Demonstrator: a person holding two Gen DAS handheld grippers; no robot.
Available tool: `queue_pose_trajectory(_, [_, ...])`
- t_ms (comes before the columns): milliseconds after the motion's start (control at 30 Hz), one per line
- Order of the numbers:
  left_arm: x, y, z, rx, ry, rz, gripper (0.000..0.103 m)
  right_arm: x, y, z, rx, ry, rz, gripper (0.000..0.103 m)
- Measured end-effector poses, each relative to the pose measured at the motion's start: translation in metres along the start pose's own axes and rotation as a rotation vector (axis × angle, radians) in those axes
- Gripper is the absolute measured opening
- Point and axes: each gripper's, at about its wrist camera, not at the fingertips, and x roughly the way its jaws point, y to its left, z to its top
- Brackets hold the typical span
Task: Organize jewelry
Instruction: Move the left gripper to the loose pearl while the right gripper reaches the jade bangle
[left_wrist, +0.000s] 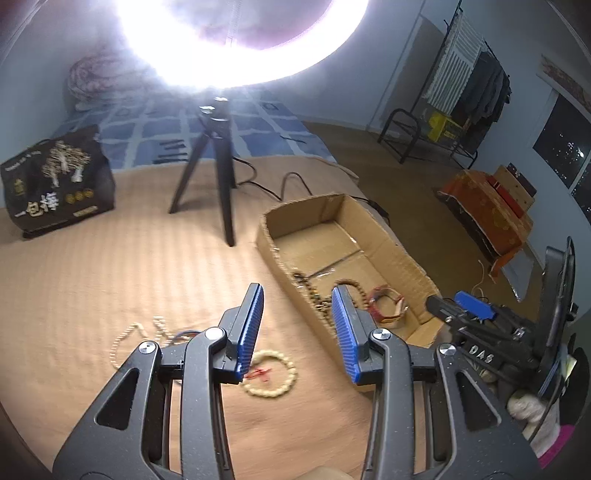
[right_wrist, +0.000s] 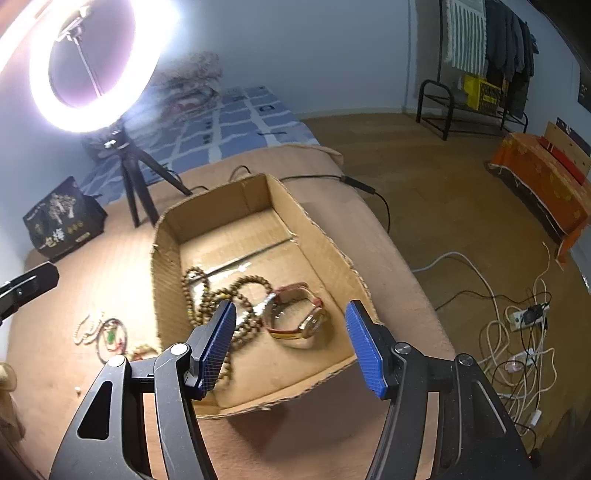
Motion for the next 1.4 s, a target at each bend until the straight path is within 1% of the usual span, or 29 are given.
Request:
queue_pose_trajectory(200, [-0.021,0.03,-0.007,0.034,-0.015,0.061,0.039,-0.011,0.017,0.001,-0.029,-0.029,0.037,0.061])
queue_pose_trajectory(400, [-0.036,0.069,-0.019,0.024,-0.011,0.117,0.039,-0.016,0.04,-0.002,-0.074,-0.034,0.088,0.061])
queue_pose_trajectory(500, [-0.041,0.09,-0.025,0.0,-0.005,0.13,0.039,-0.015,0.053,-0.003,-0.091,-0.026,0.114,0.061])
queue_pose_trajectory(800, [-0.035,0.138,-0.043,-0.082,0.037,0.125,0.039,-0.004,0.088,-0.008,-0.133,0.016,0.168,0.061])
queue_pose_trajectory(867, [-0.032,0.147,-0.045,-0.098,0.048,0.13,0.039,-0.001,0.095,-0.009,-0.142,0.031,0.184,0.064])
queue_pose_trajectory(900, [-0.031,0.152,-0.046,-0.104,0.053,0.132,0.039,0.001,0.097,-0.009,-0.144,0.035,0.191,0.068])
queue_pose_trajectory(1000, [-0.025,0.162,-0.049,-0.125,0.069,0.126,0.039,0.004,0.105,-0.011,-0.153,0.045,0.216,0.069])
queue_pose_trajectory(1133, [-0.017,0.169,-0.055,-0.138,0.098,0.124,0.039,0.009,0.112,-0.013,-0.166,0.062,0.234,0.069])
queue_pose_trajectory(1300, [-0.011,0.17,-0.06,-0.129,0.117,0.118,0.039,0.014,0.117,-0.014,-0.177,0.09,0.252,0.069])
queue_pose_trajectory(1400, [-0.007,0.17,-0.063,-0.123,0.132,0.111,0.039,0.017,0.122,-0.015,-0.185,0.11,0.278,0.069])
